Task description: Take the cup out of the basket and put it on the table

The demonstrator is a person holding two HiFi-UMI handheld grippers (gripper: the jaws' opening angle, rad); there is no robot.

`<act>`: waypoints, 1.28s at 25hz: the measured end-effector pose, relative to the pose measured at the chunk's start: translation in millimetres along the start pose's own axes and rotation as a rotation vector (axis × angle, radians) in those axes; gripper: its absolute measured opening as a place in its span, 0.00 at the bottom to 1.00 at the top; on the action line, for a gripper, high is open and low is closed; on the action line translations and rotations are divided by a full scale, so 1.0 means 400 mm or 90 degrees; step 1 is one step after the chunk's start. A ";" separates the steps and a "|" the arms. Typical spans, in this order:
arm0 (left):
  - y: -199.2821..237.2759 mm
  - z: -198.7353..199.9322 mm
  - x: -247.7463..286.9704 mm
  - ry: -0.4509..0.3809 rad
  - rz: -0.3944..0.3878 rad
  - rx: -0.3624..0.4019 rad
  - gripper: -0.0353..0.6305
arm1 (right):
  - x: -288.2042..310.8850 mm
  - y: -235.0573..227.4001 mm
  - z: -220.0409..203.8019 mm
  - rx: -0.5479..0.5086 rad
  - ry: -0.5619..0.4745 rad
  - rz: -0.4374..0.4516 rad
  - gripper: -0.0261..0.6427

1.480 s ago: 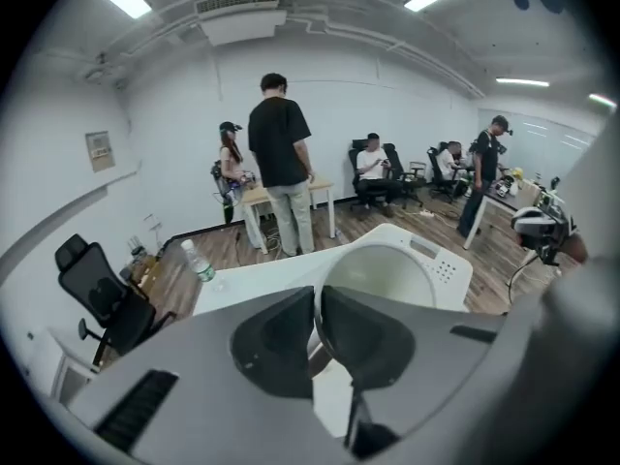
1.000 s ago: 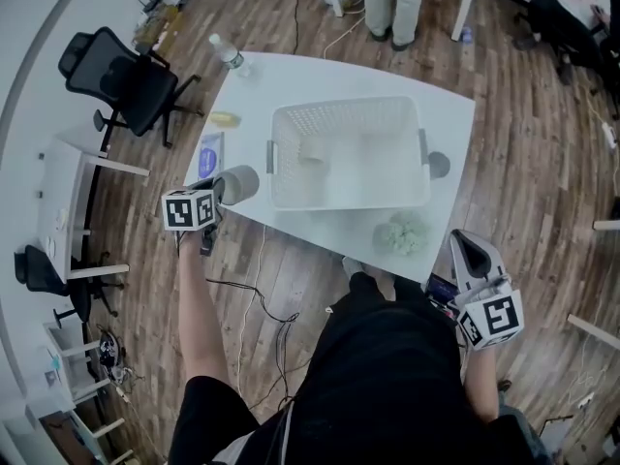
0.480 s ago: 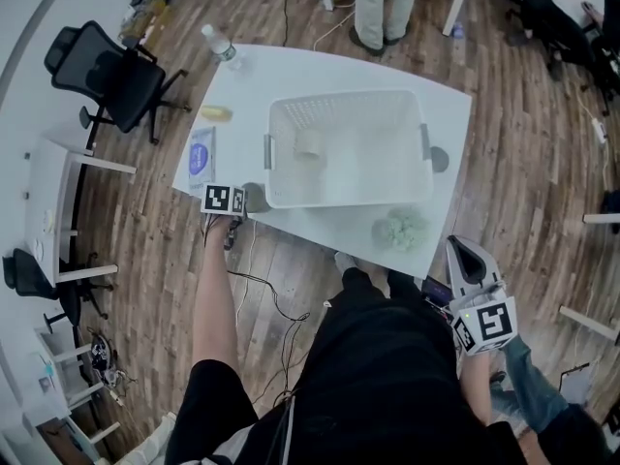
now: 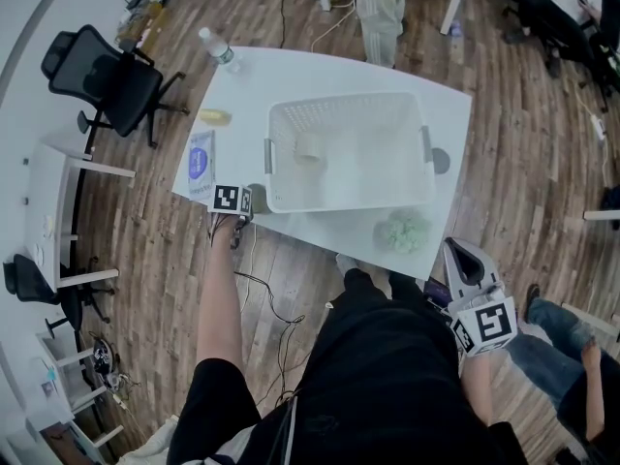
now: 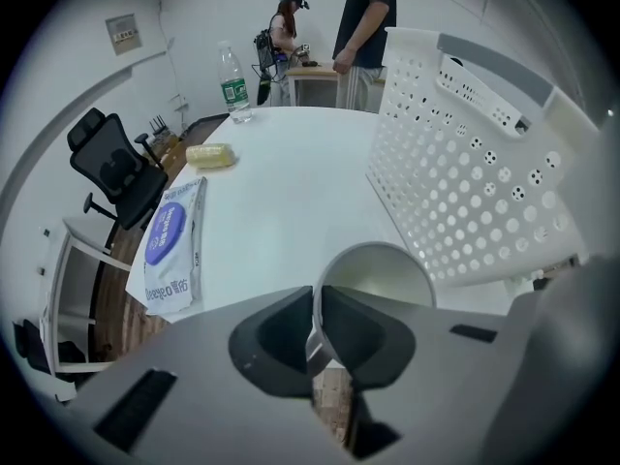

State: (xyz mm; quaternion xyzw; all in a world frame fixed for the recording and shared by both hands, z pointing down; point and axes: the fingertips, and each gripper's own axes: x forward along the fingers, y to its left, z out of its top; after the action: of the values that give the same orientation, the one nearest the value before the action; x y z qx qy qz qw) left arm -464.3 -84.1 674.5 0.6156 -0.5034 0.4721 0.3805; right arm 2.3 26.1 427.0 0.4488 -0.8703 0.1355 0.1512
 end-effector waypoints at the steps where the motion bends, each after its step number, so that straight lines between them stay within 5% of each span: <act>1: 0.000 0.001 0.000 -0.003 0.002 0.002 0.10 | 0.001 -0.001 0.000 0.001 -0.001 0.000 0.08; 6: 0.002 0.012 -0.012 -0.032 0.004 -0.007 0.24 | 0.004 -0.005 -0.002 0.001 -0.001 0.004 0.08; 10: 0.008 0.035 -0.063 -0.080 0.011 -0.021 0.26 | 0.006 -0.014 0.000 -0.002 -0.002 0.009 0.08; 17: -0.057 0.170 -0.365 -0.335 0.024 -0.019 0.21 | 0.006 -0.031 0.009 -0.006 -0.006 0.024 0.08; 25: -0.412 0.219 -0.691 -0.630 -0.142 -0.003 0.09 | 0.034 0.008 0.027 -0.023 -0.022 0.082 0.08; 32: -0.734 0.138 -0.744 -0.705 -0.290 0.032 0.07 | 0.045 0.058 0.035 -0.024 -0.046 0.139 0.08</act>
State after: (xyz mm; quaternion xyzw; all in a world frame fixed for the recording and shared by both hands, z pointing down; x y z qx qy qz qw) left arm -180.1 0.9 375.0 0.8711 -0.4710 -0.0006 0.1389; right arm -28.6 20.4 418.6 0.3530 -0.9213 0.1186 0.1122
